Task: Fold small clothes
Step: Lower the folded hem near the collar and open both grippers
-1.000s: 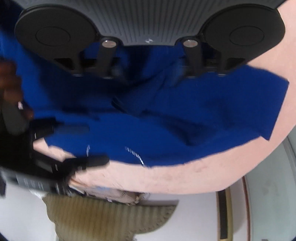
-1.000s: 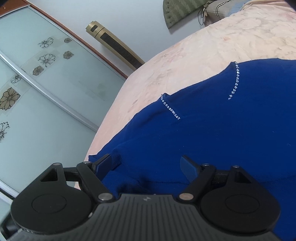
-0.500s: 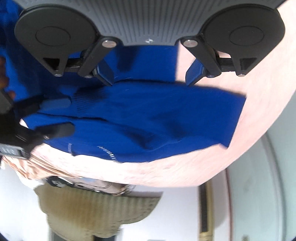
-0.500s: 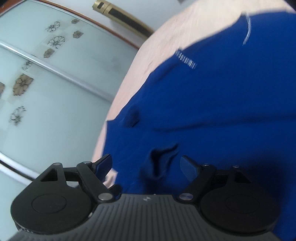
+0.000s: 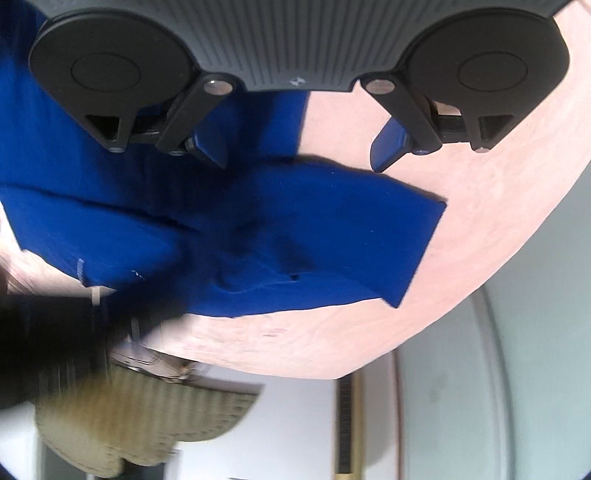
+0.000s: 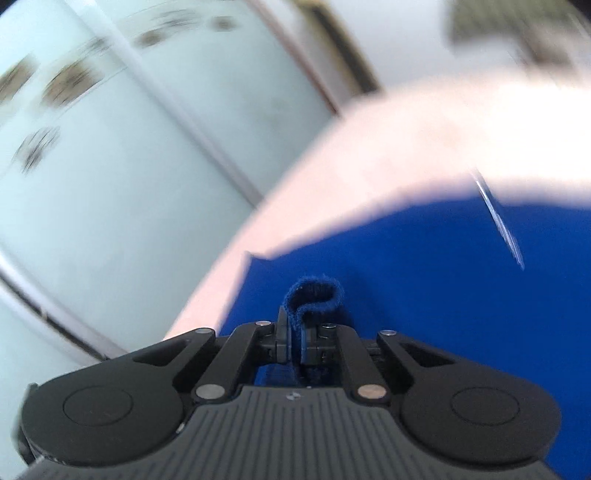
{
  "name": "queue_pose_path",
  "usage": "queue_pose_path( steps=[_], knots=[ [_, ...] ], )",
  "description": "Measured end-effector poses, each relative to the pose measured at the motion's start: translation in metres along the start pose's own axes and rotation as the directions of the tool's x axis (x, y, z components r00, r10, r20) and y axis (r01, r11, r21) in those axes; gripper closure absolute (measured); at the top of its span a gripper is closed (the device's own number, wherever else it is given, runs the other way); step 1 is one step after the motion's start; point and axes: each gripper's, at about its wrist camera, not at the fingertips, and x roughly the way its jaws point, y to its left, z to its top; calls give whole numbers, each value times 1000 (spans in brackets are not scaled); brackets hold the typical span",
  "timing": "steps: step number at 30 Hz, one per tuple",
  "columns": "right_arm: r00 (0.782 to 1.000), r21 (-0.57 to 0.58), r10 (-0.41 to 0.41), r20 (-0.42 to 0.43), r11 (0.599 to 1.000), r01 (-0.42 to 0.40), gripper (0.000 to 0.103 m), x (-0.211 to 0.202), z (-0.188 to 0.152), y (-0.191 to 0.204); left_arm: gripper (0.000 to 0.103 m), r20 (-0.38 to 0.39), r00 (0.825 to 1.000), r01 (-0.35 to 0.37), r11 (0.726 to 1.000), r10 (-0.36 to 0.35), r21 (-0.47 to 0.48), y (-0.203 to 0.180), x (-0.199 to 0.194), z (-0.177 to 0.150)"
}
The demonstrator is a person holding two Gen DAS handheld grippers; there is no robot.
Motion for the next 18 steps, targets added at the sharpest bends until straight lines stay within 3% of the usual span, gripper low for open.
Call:
queue_pose_path(
  steps=[2, 5, 9, 12, 15, 18],
  knots=[
    [997, -115, 18, 73, 993, -10, 94, -16, 25, 32, 18, 2, 1000, -1, 1000, 1, -17, -3, -2, 2],
    [978, -146, 50, 203, 989, -20, 94, -58, 47, 41, 18, 15, 1000, 6, 1000, -6, -4, -6, -8, 4],
    [948, -69, -82, 307, 992, 108, 94, -104, 49, -4, 19, 13, 1000, 8, 1000, -9, 13, -7, -8, 5],
    [932, 38, -192, 309, 981, 189, 94, -124, 35, -57, 19, -7, 1000, 21, 1000, -21, 7, -8, -5, 5],
    [920, 152, -293, 259, 953, 261, 94, -131, 10, -108, 18, -34, 999, 36, 999, -36, 19, -12, 0, 5],
    [918, 247, -340, 205, 925, 287, 94, -131, -18, -146, 18, -46, 998, 42, 998, -40, 37, -19, 2, 6]
  ],
)
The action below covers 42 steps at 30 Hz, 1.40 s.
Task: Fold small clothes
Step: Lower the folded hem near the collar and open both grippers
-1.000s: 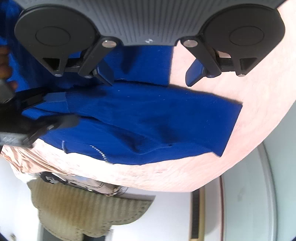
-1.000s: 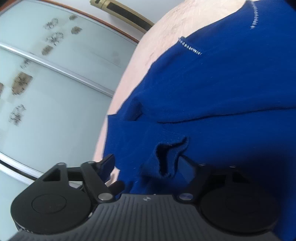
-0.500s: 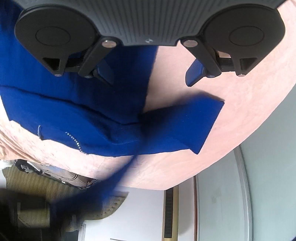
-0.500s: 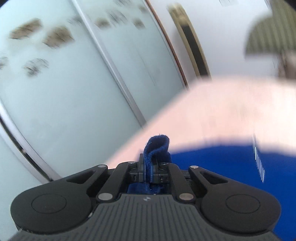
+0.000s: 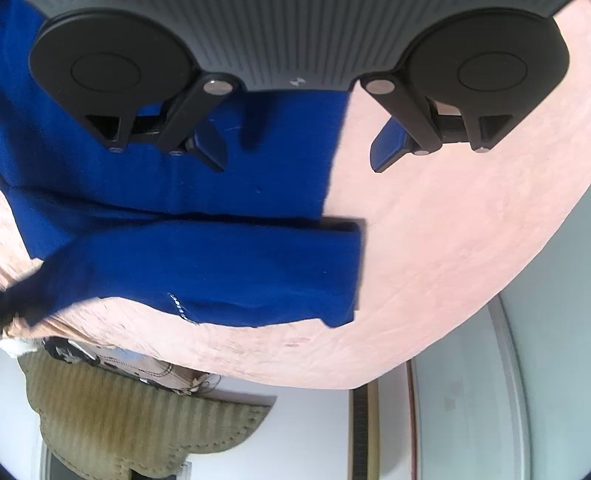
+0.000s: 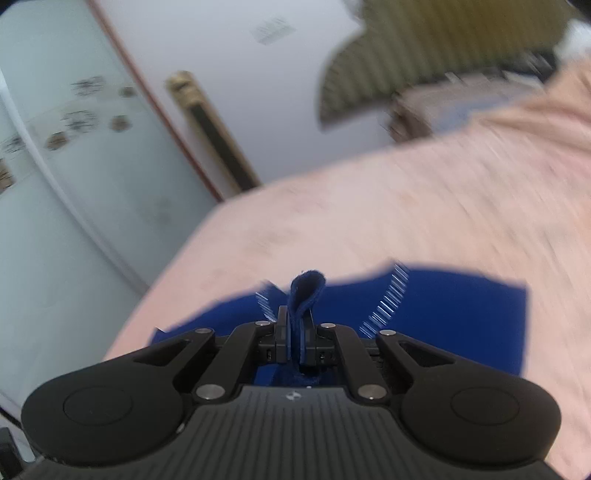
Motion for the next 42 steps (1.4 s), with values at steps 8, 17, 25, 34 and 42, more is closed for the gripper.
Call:
queue_pose_path(
  steps=[8, 17, 25, 34, 42],
  knots=[
    [999, 98, -27, 45, 995, 23, 94, -21, -23, -40, 18, 28, 1000, 10, 998, -12, 58, -22, -7, 4],
    [998, 182, -52, -33, 982, 57, 31, 7, -29, -80, 18, 7, 1000, 21, 997, -22, 74, -35, -2, 0],
    [989, 121, -115, -90, 985, 126, 90, 49, -38, -60, 19, 0, 1000, 22, 998, -22, 51, -36, -1, 3],
    [975, -6, -210, 76, 977, 211, 95, -7, -25, -39, 18, 18, 1000, 7, 999, -8, 43, -29, -4, 6],
    [948, 24, -314, 43, 949, 313, 93, -10, -28, -70, 18, -2, 1000, 13, 999, -13, 49, -32, 0, 1]
  ],
)
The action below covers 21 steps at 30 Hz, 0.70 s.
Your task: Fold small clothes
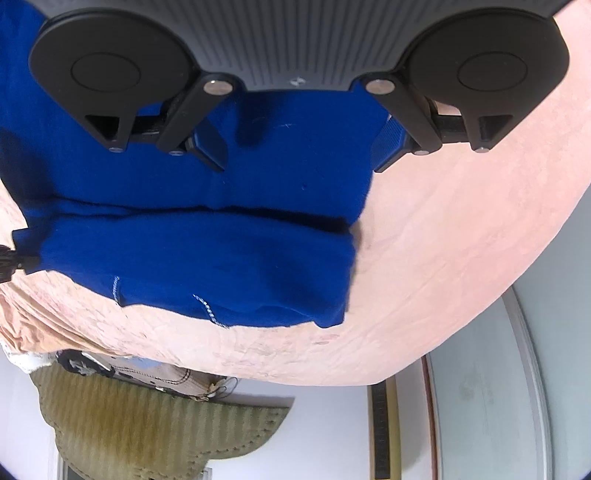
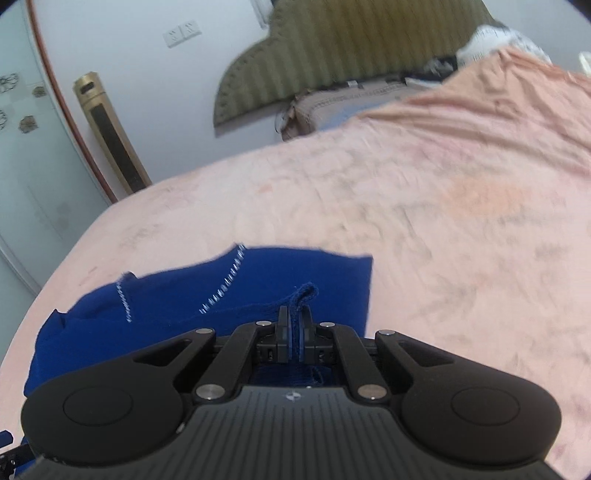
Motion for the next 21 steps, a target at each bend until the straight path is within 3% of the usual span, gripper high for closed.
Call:
queue_pose_path(
  steps=[3, 5, 7, 9, 11, 14, 21],
  knots=[
    [999, -9, -36, -22, 999, 36, 71, 6, -9, 0, 18, 0, 1000, -9, 1000, 9, 15, -4, -1, -2],
    [996, -52, -89, 28, 995, 91, 43, -4, -20, 6, 18, -3, 1000, -13, 1000, 13, 12, -5, -1, -2],
    [990, -92, -117, 81, 988, 124, 40, -17, -28, 14, 18, -11, 1000, -14, 1000, 14, 1, -4, 0, -4],
    [994, -124, -67, 92, 989, 78, 38, -30, -38, 21, 18, -22, 1000, -10, 1000, 10, -4, -5, 1, -5],
    [998, -150, -9, 60, 988, 18, 27, -37, -48, 28, 18, -24, 1000, -15, 1000, 15, 3, -7, 1, -6],
    [1000, -194, -4, 13, 981, 7, 18, -38, -66, 38, 18, -19, 1000, -22, 1000, 22, 17, -11, -1, -10],
    [999, -195, -21, -37, 981, 13, 8, -49, -93, 56, 18, -19, 999, -25, 999, 25, 27, -16, -6, -15]
  ],
)
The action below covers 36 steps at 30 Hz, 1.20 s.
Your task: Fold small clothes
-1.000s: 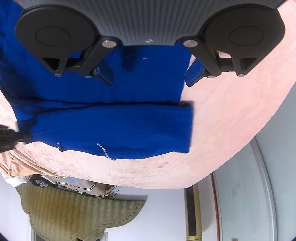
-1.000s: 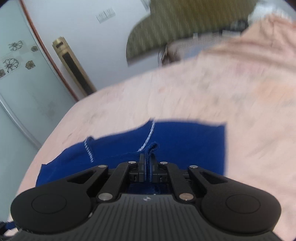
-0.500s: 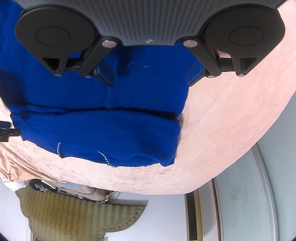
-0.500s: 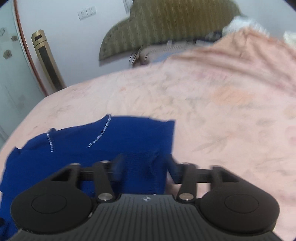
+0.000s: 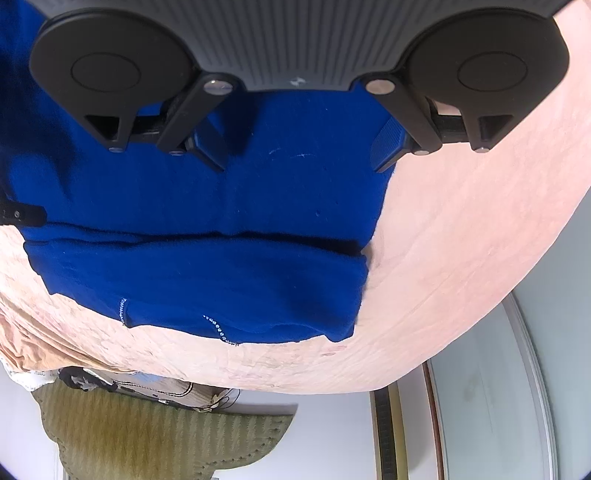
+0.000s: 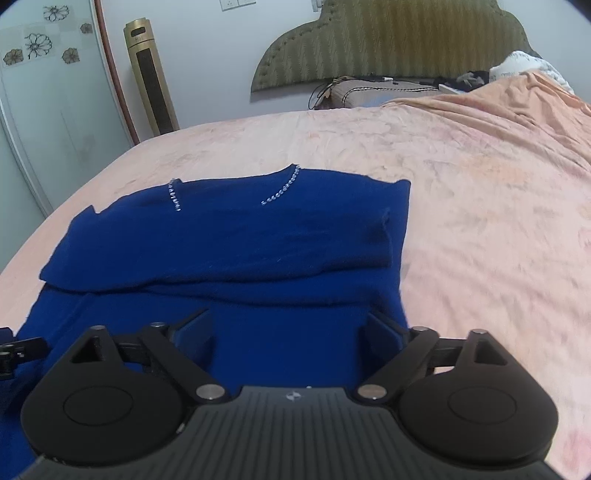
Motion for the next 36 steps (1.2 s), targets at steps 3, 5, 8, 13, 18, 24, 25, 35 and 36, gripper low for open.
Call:
queue_pose_path(
  steps=[3, 5, 8, 13, 18, 24, 25, 35, 36],
  knots=[
    [1000, -21, -16, 11, 1000, 16, 3, -12, -8, 10, 18, 1, 1000, 2, 1000, -2, 0, -1, 0, -1],
    [999, -55, -44, 12, 997, 45, 1, -19, -14, 18, 18, 1, 1000, 6, 1000, -6, 1, -3, -2, -3],
    [999, -82, -44, 10, 996, 44, 1, -30, -25, 27, 18, 0, 1000, 12, 1000, -12, 5, -7, -5, -8],
    [1000, -59, -3, -13, 998, 2, 1, -44, -42, 32, 18, -1, 1000, 17, 1000, -17, 13, -13, -12, -19],
    [1000, -44, -11, -15, 999, 10, 0, -54, -60, 39, 18, -10, 1000, 27, 1000, -27, 7, -18, -16, -31],
    [999, -41, -33, -26, 999, 32, 0, -51, -74, 45, 18, 3, 1000, 20, 1000, -20, 10, -23, -22, -41],
    [999, -45, -35, -25, 998, 34, 0, -50, -76, 46, 18, 4, 1000, 18, 1000, -18, 9, -23, -21, -43],
    [995, -101, -99, 23, 990, 100, 0, -42, -91, 52, 11, 32, 999, 0, 1000, 0, 19, -26, -16, -55],
    [994, -107, -104, 28, 989, 106, 0, -42, -93, 53, 10, 39, 999, -5, 1000, 4, 19, -26, -16, -57]
  ],
)
